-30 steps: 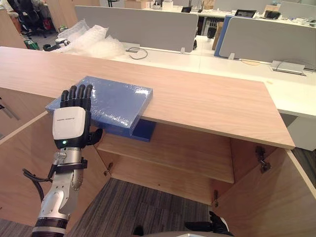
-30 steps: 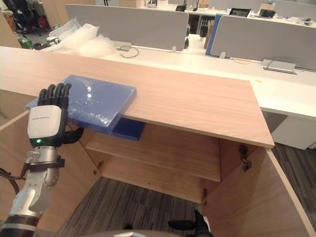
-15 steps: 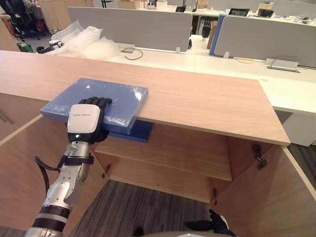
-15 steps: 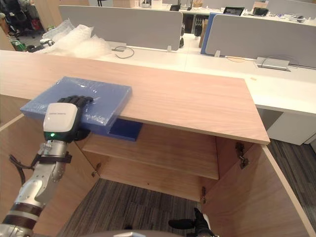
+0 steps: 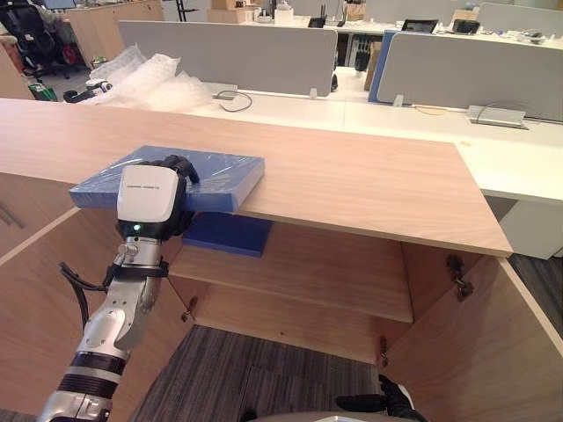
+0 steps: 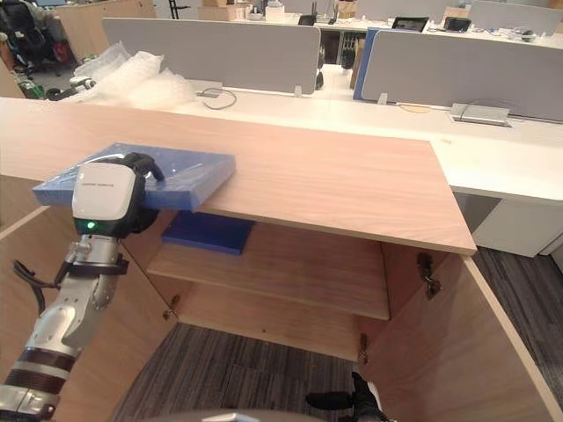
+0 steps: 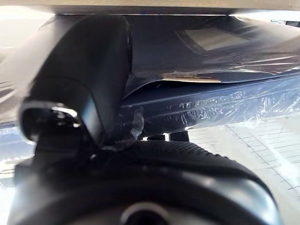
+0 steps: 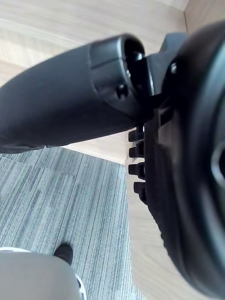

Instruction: Walk over to the cabinet, pick up the folder, carry it to the office cabinet, place the folder inside the office cabinet, then close the office cabinet door

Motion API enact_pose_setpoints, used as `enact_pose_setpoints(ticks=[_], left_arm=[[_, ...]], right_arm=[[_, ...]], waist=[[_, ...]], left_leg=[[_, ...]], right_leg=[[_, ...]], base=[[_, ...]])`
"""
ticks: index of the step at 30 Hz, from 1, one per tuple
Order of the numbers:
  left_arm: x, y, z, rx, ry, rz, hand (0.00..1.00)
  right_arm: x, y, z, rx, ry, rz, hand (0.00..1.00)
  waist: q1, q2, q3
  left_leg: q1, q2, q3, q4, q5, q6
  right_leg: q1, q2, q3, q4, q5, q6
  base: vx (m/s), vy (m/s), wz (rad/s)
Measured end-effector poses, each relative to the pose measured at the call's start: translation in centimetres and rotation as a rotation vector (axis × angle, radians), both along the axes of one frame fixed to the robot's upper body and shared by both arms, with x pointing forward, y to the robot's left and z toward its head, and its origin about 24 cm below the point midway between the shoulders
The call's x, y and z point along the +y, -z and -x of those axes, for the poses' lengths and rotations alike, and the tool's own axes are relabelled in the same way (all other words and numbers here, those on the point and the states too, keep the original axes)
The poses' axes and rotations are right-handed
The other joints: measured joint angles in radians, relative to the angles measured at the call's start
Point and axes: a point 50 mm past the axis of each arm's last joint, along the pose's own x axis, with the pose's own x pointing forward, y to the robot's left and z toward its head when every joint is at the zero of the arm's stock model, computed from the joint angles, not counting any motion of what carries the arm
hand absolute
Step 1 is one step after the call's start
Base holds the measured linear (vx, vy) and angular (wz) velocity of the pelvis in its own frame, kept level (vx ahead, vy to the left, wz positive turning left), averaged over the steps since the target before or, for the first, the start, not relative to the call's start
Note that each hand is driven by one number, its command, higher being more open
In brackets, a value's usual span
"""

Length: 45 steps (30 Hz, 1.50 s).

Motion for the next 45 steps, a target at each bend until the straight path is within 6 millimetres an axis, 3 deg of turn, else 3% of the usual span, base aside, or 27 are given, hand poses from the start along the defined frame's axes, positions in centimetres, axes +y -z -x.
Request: enact_pose_setpoints(ticks=[5,9,13,15,19,22,26,31,36,42,45], left_arm=[[-2.3,0.1,3.3,-0.090,0.030,0.265,0.00],[-3.4,-1.7,6.4,-0.236,0.130,0.648,0.00],[-2.9,-2.1,8.7,-0.302,0.211,0.972,0.00],[-2.1,-1.9,9.9,-0.347,0.269,1.231,0.00],[-1.1,-0.1,11.0,-0.397,0.287,1.618,0.00],[-1.0,0.5,11.6,-0.410,0.304,1.744,0.00],[-0.9,0.2,11.6,-0.418,0.364,1.799,0.00],[-1.4,-0.2,11.2,-0.368,0.465,1.786,0.00],[-1.6,-0.2,11.2,-0.360,0.470,1.783,0.00],[-1.5,-0.1,11.3,-0.363,0.461,1.781,0.00],[-1.6,-0.1,11.3,-0.361,0.465,1.782,0.00]], right_arm=[[0.7,-1.1,-0.9,-0.096,-0.051,-0.001,1.00],[1.4,-4.7,-3.2,-0.346,-0.045,-0.024,1.00],[1.2,-9.1,-5.2,-0.593,0.030,-0.076,1.00],[1.3,-11.4,-6.0,-0.724,0.063,-0.104,1.00],[1.9,-12.7,-6.6,-0.799,0.126,-0.104,1.00],[1.8,-12.5,-6.3,-0.794,0.195,-0.125,1.00],[1.7,-12.5,-5.8,-0.796,0.228,-0.222,1.00],[1.5,-14.1,-6.1,-0.861,0.140,-0.254,1.00],[1.0,-18.3,-6.8,-1.045,0.124,-0.210,1.00],[-2.3,-25.3,-6.5,-1.394,0.174,0.061,1.00],[-3.2,-26.6,-6.3,-1.460,0.206,0.114,1.00]], waist=[[0.001,-0.007,-0.005],[-0.008,0.008,-0.006],[-0.014,0.015,-0.005],[-0.020,0.019,0.004],[-0.026,0.015,0.015],[-0.032,0.020,0.019],[-0.042,0.014,0.015],[-0.056,0.018,0.016],[-0.064,0.033,0.019],[-0.075,0.052,0.004],[-0.088,0.051,-0.003]], left_leg=[[-0.019,0.001,0.009,0.001,0.000,0.000],[-0.030,0.015,0.010,0.006,0.014,0.005],[-0.032,0.030,0.019,0.006,0.014,0.005],[-0.031,0.030,0.017,0.002,0.007,0.001],[-0.035,0.023,0.011,0.001,0.010,-0.003],[-0.036,0.028,0.009,0.002,0.028,-0.002],[-0.053,0.030,0.010,0.007,0.041,0.001],[-0.053,0.026,0.016,0.007,0.041,0.002],[-0.033,0.031,0.034,0.007,0.034,0.002],[-0.015,0.036,0.062,0.007,0.027,0.000],[-0.009,0.040,0.077,0.007,0.026,-0.005]], right_leg=[[-0.025,0.000,0.013,0.002,0.001,-0.001],[-0.040,0.016,0.019,0.005,0.023,-0.024],[-0.055,0.027,0.040,0.016,0.040,-0.035],[-0.056,0.026,0.043,0.015,0.040,-0.035],[-0.061,0.023,0.045,0.005,0.022,-0.038],[-0.063,0.028,0.045,0.006,0.023,-0.035],[-0.078,0.030,0.049,0.001,0.035,-0.022],[-0.077,0.030,0.058,-0.005,0.044,-0.014],[-0.070,0.030,0.077,0.004,0.043,-0.013],[-0.072,0.032,0.106,0.010,0.044,-0.013],[-0.074,0.035,0.121,0.010,0.046,-0.011]], base=[[0.00,0.002,-0.03],[0.00,-0.003,-0.04],[-0.06,0.017,-0.10],[-0.10,0.006,-0.08],[-0.13,0.001,-0.07],[-0.07,0.008,0.02],[0.01,0.003,-0.02],[0.02,0.005,-0.03],[-0.03,0.004,-0.11],[-0.04,0.006,-0.14],[-0.03,-0.004,-0.19]])
